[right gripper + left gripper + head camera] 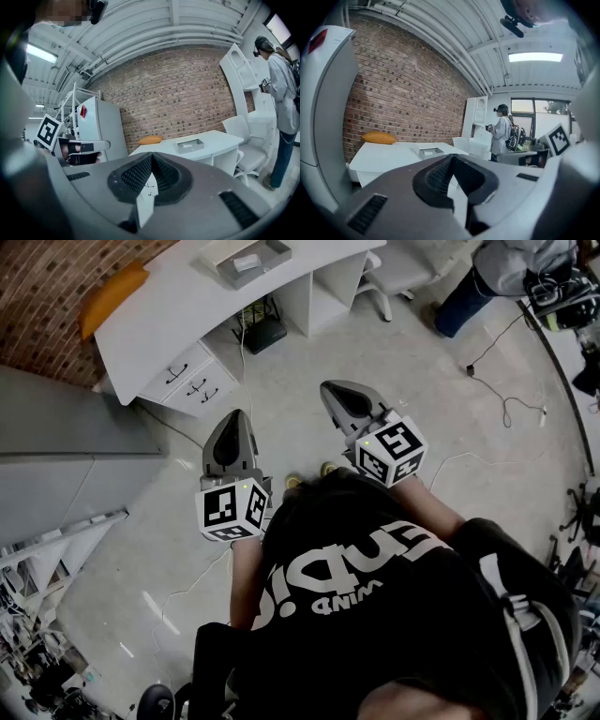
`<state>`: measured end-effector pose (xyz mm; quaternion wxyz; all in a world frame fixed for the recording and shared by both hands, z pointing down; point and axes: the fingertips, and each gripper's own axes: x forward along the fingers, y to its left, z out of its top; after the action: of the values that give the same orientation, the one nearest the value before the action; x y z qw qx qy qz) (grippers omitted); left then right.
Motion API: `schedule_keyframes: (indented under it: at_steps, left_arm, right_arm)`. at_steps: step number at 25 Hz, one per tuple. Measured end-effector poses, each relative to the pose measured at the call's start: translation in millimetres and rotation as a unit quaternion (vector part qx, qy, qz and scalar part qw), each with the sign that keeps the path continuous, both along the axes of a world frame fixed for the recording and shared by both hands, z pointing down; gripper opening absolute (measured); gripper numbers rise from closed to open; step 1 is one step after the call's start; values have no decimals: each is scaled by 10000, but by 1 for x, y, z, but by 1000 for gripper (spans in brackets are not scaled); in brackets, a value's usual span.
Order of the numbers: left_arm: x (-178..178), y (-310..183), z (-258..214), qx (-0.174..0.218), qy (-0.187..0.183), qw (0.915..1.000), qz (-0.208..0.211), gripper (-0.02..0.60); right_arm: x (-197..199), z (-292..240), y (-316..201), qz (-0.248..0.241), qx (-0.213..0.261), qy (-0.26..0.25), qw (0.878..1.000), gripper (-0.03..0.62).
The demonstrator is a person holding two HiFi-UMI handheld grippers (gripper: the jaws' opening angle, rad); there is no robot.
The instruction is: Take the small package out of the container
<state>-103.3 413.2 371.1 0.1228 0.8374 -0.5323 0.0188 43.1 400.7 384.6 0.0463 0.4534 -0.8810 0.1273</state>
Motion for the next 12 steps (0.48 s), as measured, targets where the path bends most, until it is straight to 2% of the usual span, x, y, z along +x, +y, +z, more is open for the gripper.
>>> schedule_keyframes:
  at_steps: [12]
  left_arm:
    - [-18,-13,5,-34,-45,9999,127,6]
  right_arm:
    - [-19,6,-5,132,-14,86,9999,0]
